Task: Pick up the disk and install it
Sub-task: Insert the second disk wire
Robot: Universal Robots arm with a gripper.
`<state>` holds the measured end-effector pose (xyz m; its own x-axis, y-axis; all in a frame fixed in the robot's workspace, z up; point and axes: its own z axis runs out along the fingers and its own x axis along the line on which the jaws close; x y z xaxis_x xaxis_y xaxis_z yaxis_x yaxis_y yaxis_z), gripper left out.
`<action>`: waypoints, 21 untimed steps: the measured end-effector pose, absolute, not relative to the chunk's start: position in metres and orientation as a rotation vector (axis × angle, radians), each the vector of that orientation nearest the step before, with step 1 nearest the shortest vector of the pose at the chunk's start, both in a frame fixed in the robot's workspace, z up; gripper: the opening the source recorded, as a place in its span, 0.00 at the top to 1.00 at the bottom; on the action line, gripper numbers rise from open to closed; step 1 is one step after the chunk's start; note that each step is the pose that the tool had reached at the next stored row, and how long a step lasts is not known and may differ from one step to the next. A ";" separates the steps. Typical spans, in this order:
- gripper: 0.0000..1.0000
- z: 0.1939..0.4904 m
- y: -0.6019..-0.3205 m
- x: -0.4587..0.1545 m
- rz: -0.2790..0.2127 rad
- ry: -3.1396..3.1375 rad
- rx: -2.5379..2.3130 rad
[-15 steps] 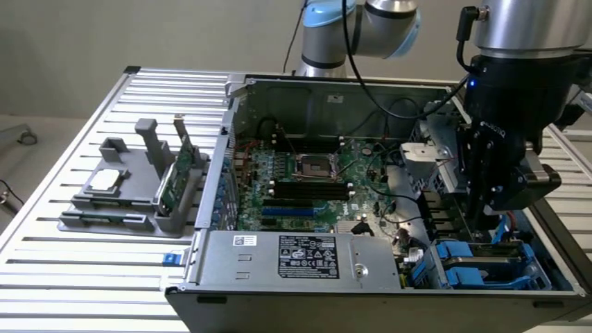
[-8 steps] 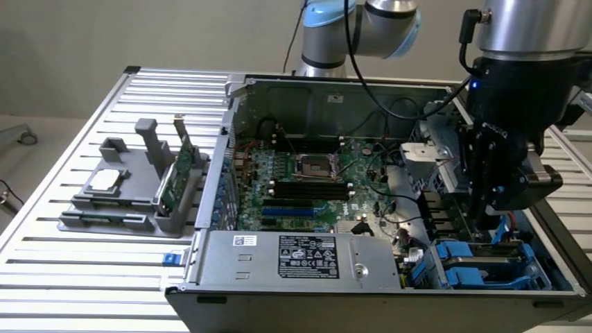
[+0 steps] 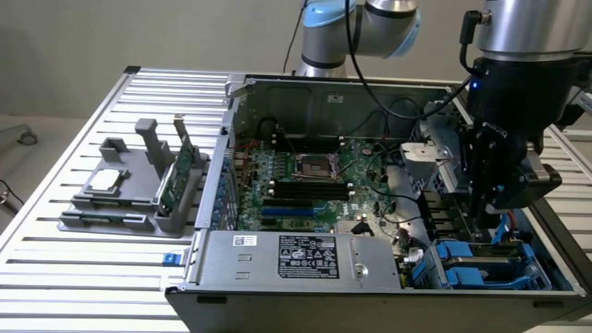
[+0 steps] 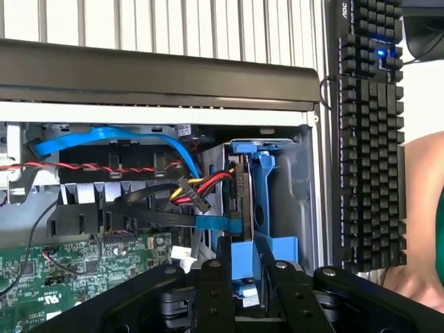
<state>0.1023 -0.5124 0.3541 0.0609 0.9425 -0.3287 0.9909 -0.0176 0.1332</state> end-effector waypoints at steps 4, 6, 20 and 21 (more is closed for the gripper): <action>0.73 0.353 -0.512 0.104 -0.210 1.941 2.022; 0.73 0.353 -0.511 0.105 -0.210 1.941 2.022; 0.73 0.349 -0.511 0.107 -0.210 1.941 2.022; 0.73 0.349 -0.511 0.107 -0.210 1.941 2.022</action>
<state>0.1069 -0.5114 0.3494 0.0609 0.9424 -0.3288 0.9909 -0.0176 0.1332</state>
